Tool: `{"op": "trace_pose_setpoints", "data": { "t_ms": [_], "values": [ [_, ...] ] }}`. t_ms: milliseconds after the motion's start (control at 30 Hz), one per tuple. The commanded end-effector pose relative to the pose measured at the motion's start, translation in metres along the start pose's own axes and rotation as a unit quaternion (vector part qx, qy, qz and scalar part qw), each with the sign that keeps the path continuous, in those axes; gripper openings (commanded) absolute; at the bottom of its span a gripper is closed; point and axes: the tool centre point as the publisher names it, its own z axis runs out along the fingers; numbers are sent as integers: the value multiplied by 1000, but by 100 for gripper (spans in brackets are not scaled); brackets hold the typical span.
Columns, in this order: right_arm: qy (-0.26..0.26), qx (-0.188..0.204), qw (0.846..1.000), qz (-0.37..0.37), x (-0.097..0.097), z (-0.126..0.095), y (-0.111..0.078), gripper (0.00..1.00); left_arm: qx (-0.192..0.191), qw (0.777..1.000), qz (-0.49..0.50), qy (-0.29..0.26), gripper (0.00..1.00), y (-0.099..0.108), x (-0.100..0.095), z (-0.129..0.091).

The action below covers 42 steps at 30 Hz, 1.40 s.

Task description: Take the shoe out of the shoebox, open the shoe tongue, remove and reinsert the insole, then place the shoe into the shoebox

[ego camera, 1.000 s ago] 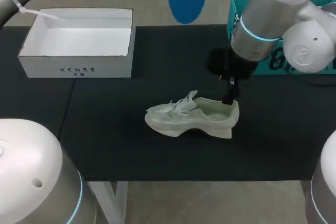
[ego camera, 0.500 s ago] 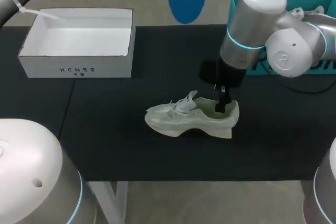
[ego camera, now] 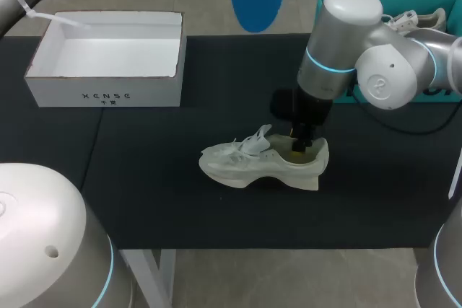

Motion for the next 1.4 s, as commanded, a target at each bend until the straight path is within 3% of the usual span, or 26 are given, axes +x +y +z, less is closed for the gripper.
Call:
{"op": "trace_pose_setpoints", "data": {
  "t_ms": [33, 267, 633, 733, 1400],
  "values": [
    [2, 1, 1000, 0, 1, 1, 1, 0, -1, 1000, 0, 2, 0, 0, -1, 0],
    [-5, -3, 1000, 0, 5, -12, -2, 0, -1, 1000, 0, 2, 0, 0, -1, 0],
    [-57, -3, 998, 7, 5, -81, -27, 0, -1, 1000, 0, 2, 0, 0, -1, 0],
    [-37, -6, 999, -8, 3, -97, -30, 0, -1, 1000, 0, 2, 0, 0, -1, 0],
    [-37, -6, 999, -8, 3, -97, -30, 0, -1, 1000, 0, 2, 0, 0, -1, 0]
  ]
}}
